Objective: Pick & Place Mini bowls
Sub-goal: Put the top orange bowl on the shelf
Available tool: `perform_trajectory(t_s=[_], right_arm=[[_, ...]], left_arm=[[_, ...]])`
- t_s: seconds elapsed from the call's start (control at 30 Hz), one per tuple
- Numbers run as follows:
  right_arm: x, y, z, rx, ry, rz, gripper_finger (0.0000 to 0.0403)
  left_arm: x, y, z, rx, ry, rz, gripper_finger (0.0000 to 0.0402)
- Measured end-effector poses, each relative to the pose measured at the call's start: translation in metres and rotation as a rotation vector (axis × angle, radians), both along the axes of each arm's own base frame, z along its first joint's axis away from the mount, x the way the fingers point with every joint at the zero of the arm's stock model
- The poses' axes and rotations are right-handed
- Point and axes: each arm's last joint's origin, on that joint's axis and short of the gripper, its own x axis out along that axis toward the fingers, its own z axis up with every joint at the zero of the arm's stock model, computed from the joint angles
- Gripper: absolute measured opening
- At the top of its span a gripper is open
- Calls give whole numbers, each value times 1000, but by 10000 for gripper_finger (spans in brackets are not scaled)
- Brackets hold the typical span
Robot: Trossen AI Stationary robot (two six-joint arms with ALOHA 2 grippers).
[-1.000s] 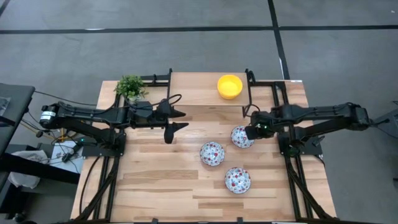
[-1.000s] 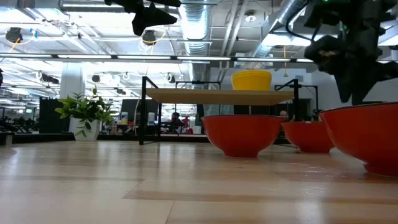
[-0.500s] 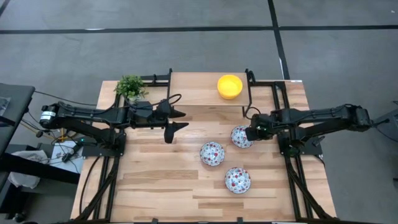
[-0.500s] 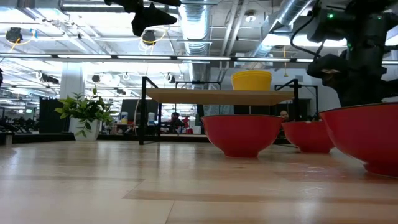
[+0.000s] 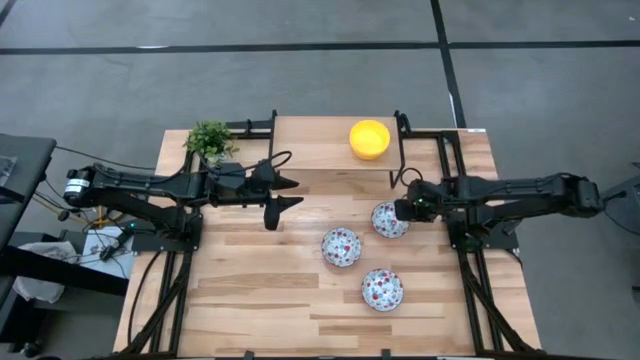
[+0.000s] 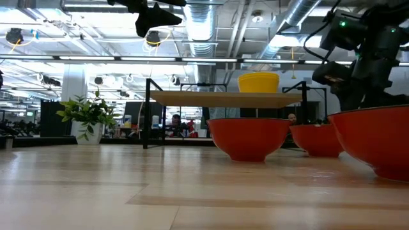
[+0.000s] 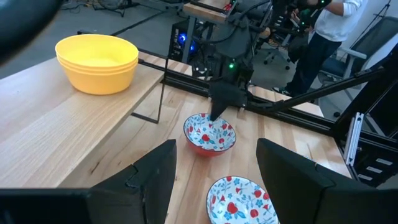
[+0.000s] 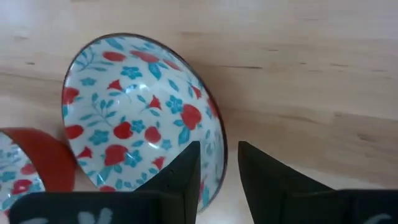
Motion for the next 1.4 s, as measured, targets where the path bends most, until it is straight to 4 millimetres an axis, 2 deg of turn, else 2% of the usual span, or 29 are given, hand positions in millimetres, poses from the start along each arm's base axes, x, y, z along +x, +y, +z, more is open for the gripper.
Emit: perform_trajectory(t_s=[0.1,0.4,0.9,1.4], right_arm=[[-3,-1,-6,6,26,-15,98],[-6,-4,-4,0,17,-35,92],[-3,-5,-3,-14,-13,-10,6],[-4,-4,-3,-49,-7,82,2]], left_arm=[[0,0,0,2,0,-1,222],[0,0,0,2,-2,0,222],[0,0,0,2,-2,-1,222],[0,0,0,-2,-3,0,222]])
